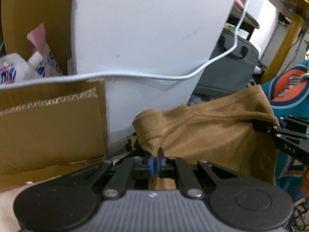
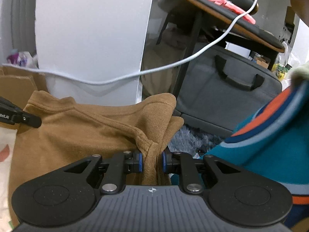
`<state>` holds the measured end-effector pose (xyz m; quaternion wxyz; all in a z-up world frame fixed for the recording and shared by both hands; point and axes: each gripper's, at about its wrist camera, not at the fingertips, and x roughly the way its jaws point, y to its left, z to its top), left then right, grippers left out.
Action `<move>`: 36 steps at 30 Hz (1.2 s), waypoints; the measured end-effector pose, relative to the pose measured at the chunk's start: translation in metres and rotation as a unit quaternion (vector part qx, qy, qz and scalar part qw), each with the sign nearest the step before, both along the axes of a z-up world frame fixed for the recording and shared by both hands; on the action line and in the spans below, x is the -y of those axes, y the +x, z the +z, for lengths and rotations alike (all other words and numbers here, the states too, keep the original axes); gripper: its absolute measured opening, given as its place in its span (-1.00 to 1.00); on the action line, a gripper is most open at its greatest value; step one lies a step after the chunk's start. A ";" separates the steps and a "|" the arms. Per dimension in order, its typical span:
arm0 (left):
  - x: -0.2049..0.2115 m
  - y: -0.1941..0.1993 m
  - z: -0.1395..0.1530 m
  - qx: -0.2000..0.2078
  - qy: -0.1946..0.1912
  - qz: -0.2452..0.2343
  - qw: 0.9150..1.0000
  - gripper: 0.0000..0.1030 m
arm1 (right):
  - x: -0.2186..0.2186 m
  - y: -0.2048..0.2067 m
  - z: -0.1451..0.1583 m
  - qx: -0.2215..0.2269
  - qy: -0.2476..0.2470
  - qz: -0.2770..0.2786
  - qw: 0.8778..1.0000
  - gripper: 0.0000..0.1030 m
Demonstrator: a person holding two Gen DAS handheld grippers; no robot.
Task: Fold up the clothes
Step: 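Carry the held brown shirt with both tools toward the teal blanket, then lower the brown shirt onto the bed and open both tools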
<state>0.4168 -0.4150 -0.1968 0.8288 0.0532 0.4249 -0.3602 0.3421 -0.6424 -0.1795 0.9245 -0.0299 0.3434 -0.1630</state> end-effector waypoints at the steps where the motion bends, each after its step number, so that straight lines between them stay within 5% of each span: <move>1: 0.000 0.002 -0.003 -0.004 -0.002 0.002 1.000 -0.92 | 0.001 0.004 -0.004 -0.001 -0.001 -0.004 1.000 -0.65; 8: -0.003 0.019 -0.024 -0.017 -0.011 0.010 1.000 -0.91 | 0.012 0.038 -0.029 -0.037 -0.015 -0.019 0.999 -0.50; 9: -0.002 0.021 -0.029 -0.020 -0.009 0.012 1.000 -0.83 | 0.014 0.043 -0.032 -0.044 -0.022 -0.027 0.998 -0.33; 14: -0.011 0.025 -0.022 -0.009 0.017 0.025 1.000 -0.34 | 0.012 0.047 -0.017 -0.048 -0.056 -0.017 0.997 -0.32; 22: -0.025 -0.002 0.019 0.025 0.022 -0.005 0.999 -0.35 | 0.006 0.014 0.026 -0.002 -0.047 0.000 0.999 -0.32; 26: -0.018 -0.021 0.023 0.017 0.014 -0.034 0.999 -0.45 | 0.008 0.005 0.013 -0.005 0.002 -0.006 1.000 -0.62; 33: 0.011 -0.036 -0.006 0.005 0.041 -0.067 0.997 -0.57 | 0.012 0.013 -0.028 -0.033 0.019 -0.016 0.999 -0.63; 36: 0.014 -0.033 -0.017 -0.006 0.052 -0.050 0.997 -0.57 | 0.020 0.021 -0.041 -0.039 0.015 -0.023 0.999 -0.81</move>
